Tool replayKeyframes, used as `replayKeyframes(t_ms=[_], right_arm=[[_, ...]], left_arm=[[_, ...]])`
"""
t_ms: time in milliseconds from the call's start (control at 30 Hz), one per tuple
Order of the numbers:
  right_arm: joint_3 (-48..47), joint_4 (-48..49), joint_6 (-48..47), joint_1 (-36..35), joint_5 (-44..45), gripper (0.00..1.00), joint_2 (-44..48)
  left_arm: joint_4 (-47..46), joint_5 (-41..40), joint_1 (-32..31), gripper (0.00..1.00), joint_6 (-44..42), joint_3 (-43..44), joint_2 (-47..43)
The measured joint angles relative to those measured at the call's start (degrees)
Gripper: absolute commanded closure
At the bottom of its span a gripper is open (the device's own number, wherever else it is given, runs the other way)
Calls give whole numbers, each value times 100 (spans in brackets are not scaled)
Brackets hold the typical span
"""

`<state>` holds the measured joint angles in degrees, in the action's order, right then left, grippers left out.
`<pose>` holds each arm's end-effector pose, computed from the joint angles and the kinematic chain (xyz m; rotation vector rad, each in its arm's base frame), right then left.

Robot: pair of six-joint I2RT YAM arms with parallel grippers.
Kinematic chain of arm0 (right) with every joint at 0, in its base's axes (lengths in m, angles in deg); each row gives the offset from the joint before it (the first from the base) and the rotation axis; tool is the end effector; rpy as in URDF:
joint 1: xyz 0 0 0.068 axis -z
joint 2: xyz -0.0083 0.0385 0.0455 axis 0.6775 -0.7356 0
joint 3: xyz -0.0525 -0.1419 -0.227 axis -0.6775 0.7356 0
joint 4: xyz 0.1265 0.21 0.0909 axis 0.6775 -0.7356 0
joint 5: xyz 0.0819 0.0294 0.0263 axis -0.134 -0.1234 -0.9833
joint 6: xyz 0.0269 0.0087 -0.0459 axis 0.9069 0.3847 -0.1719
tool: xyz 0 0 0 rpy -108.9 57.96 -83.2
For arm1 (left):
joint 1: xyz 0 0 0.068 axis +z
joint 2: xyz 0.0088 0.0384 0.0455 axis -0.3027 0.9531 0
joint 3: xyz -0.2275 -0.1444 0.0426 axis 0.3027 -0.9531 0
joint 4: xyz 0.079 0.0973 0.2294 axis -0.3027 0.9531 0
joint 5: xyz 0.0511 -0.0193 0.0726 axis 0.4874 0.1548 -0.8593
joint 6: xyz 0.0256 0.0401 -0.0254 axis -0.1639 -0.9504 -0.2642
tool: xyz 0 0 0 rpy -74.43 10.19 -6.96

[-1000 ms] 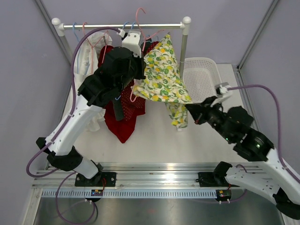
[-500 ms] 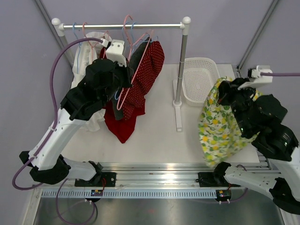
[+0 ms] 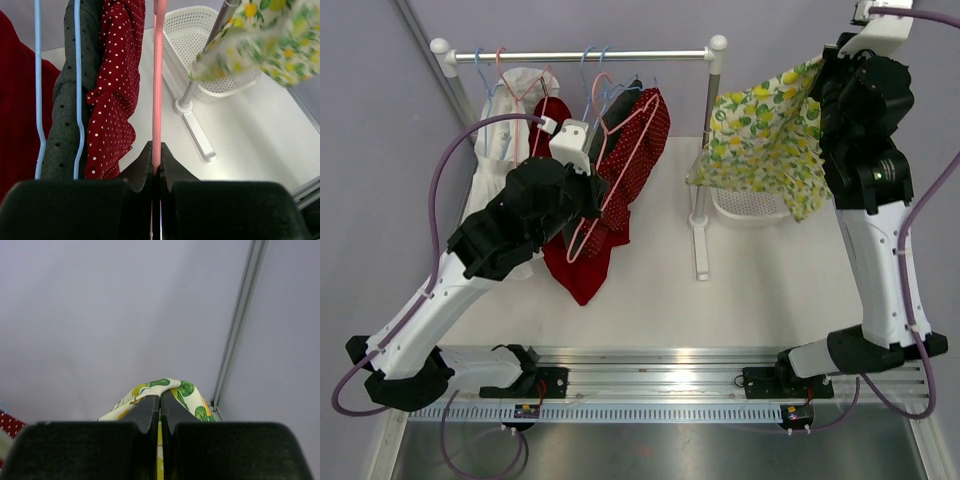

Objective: Remove the skirt from the hanger

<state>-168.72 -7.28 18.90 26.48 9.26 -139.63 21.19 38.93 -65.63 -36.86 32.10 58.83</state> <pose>0.2355 0.0505 0.5882 0.1244 1.3959 -0.2273 0.1570 -0.1560 0.4845 0.2876 1.8532 -0.4445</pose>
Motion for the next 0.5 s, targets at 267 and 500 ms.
replayKeyframes(t_ms=[267, 500], right_arm=[[-232, 570, 570, 796, -968, 94, -1711], [2247, 822, 1541, 807, -1075, 1, -1744]], left_arm=[[-26, 61, 0, 100, 76, -234, -229], [-15, 118, 0, 100, 48, 138, 173]])
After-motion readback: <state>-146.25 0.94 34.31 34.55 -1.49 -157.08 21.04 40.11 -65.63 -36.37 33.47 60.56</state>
